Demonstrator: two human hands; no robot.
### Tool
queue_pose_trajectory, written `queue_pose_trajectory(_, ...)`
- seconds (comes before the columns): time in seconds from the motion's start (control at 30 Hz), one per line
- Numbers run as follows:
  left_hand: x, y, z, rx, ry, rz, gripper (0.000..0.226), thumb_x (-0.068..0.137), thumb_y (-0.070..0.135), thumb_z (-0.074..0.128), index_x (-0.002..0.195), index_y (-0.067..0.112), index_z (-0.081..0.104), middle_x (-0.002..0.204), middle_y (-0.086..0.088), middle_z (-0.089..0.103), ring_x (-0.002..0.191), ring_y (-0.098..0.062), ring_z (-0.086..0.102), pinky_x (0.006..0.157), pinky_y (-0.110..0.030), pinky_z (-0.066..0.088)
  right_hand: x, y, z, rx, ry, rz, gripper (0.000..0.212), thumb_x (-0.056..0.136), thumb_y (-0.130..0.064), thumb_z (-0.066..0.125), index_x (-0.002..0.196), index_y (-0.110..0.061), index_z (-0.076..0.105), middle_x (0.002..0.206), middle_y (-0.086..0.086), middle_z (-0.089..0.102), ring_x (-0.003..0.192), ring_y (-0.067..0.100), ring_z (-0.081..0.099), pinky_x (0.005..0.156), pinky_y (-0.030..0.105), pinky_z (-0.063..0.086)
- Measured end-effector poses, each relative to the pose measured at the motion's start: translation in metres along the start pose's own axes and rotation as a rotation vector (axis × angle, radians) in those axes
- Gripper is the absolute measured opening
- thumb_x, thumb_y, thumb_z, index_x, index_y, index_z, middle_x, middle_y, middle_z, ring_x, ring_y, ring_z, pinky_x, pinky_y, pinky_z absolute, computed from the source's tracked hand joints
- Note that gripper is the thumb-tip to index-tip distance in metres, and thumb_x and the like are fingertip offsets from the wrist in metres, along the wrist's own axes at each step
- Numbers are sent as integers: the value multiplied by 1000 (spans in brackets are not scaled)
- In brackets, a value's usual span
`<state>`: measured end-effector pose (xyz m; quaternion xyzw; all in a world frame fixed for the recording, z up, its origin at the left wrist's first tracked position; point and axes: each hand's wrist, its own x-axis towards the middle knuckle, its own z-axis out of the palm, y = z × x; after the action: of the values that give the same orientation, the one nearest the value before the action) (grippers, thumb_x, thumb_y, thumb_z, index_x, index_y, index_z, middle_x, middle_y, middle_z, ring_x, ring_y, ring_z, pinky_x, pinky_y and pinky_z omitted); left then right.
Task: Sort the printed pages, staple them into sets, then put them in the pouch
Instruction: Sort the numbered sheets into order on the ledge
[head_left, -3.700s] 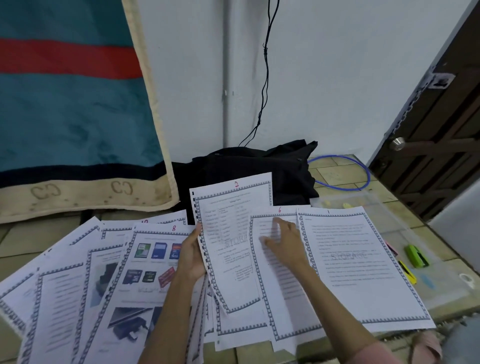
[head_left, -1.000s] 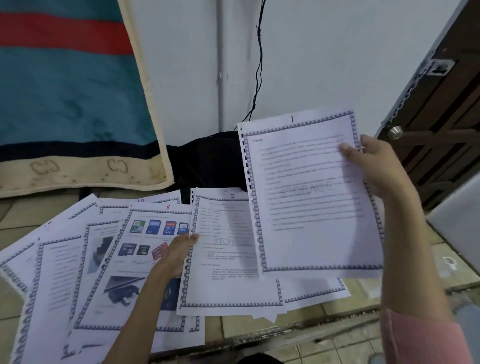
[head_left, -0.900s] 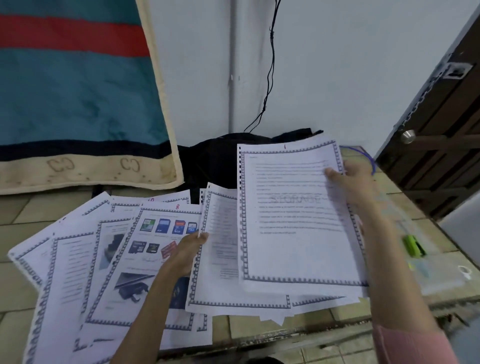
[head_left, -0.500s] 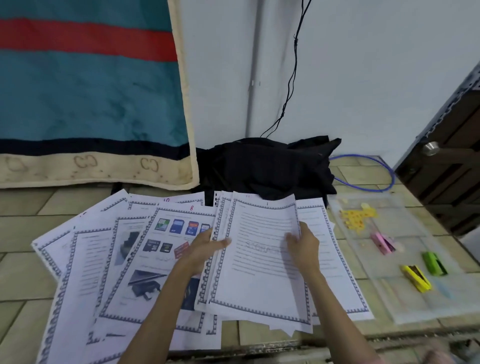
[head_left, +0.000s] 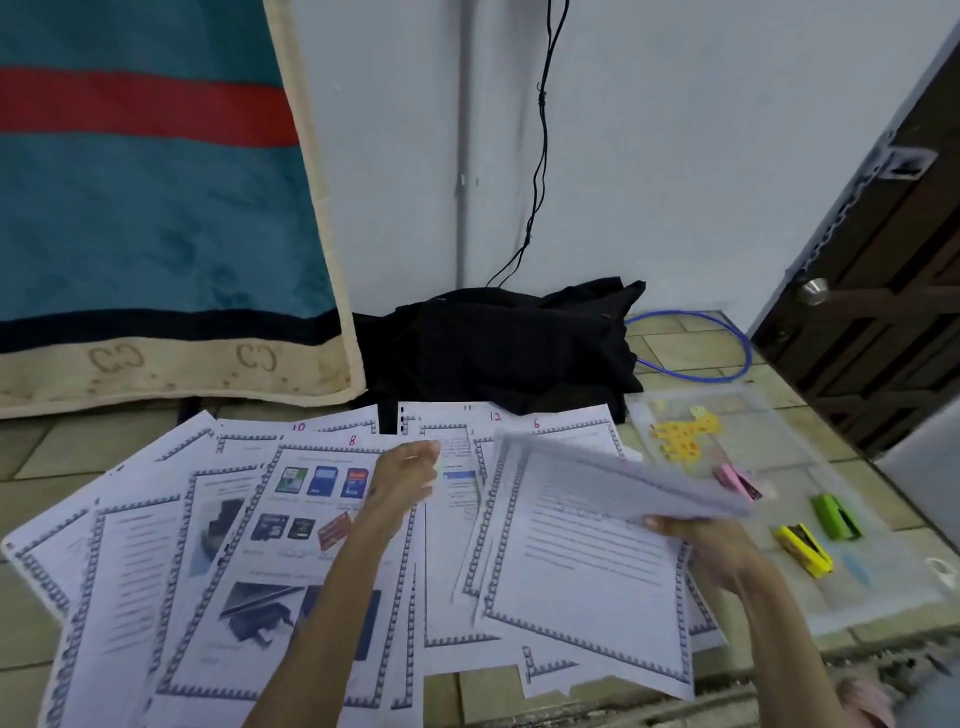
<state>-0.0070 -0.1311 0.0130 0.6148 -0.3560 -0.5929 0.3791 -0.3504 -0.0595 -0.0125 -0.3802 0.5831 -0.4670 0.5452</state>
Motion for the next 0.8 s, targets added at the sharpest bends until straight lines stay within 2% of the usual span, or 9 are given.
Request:
queue_pose_trajectory(0.07,15,-1,9,209,161,-27,45,87,26,65,125,7,53,122,-12,59,105,-25,59,97,-36,48,2,6,-7,78,-68,36,28,46,-15,86,66,-2,72,76,12,73,79,21,71,76,31,58)
queue_pose_trajectory(0.2,22,8,34,337,111,-85,60,85,36,65,132,5,44,133,-14,51,120,-28,51,101,-34,44,-1,2,2,96,-165,-24,48,27,-40,93,52,-5,71,69,12,72,73,19,70,70,24,56)
queue_pose_trajectory(0.23,24,10,39,354,92,-88,52,86,35,64,125,4,49,125,-13,55,117,-27,52,97,-29,43,-3,0,3,46,-133,-2,52,24,-37,94,54,-2,71,68,11,72,70,20,69,68,24,55)
queue_pose_trajectory(0.3,23,17,50,428,71,-85,18,90,24,58,83,8,54,85,-5,56,93,-20,54,77,-22,40,-6,-5,8,-114,-100,37,61,27,-32,94,73,0,71,76,5,74,74,20,69,68,23,54)
queue_pose_trajectory(0.33,21,21,54,469,82,-78,25,92,16,53,68,11,46,72,-2,49,82,-18,51,70,-22,38,-7,-6,9,-183,-98,28,70,26,-37,94,84,-4,72,84,0,75,80,17,70,70,23,54)
queue_pose_trajectory(0.4,21,24,59,526,77,-20,24,92,11,46,68,9,47,69,-2,47,76,-18,49,68,-24,39,-10,-12,11,-245,-108,9,81,24,-44,93,96,-15,70,92,-7,75,87,9,70,69,19,54)
queue_pose_trajectory(0.53,22,16,54,283,-33,108,10,86,7,54,91,6,62,90,-11,67,81,-22,60,83,-35,53,-12,-18,18,-227,-91,-3,50,50,-11,86,97,-14,69,96,-4,74,87,11,71,63,17,54)
queue_pose_trajectory(0.63,20,11,42,85,-100,178,7,87,-2,57,83,3,59,77,-8,71,71,-23,64,68,-33,56,-8,-18,27,-225,18,-42,31,63,5,80,87,-13,71,88,-3,73,75,6,71,61,19,57)
queue_pose_trajectory(0.8,3,21,19,113,-273,299,15,87,0,60,85,14,66,77,3,74,83,-22,67,84,-31,54,4,-18,38,-147,164,-177,50,65,12,77,100,-22,63,83,-18,73,85,-2,68,77,24,58)
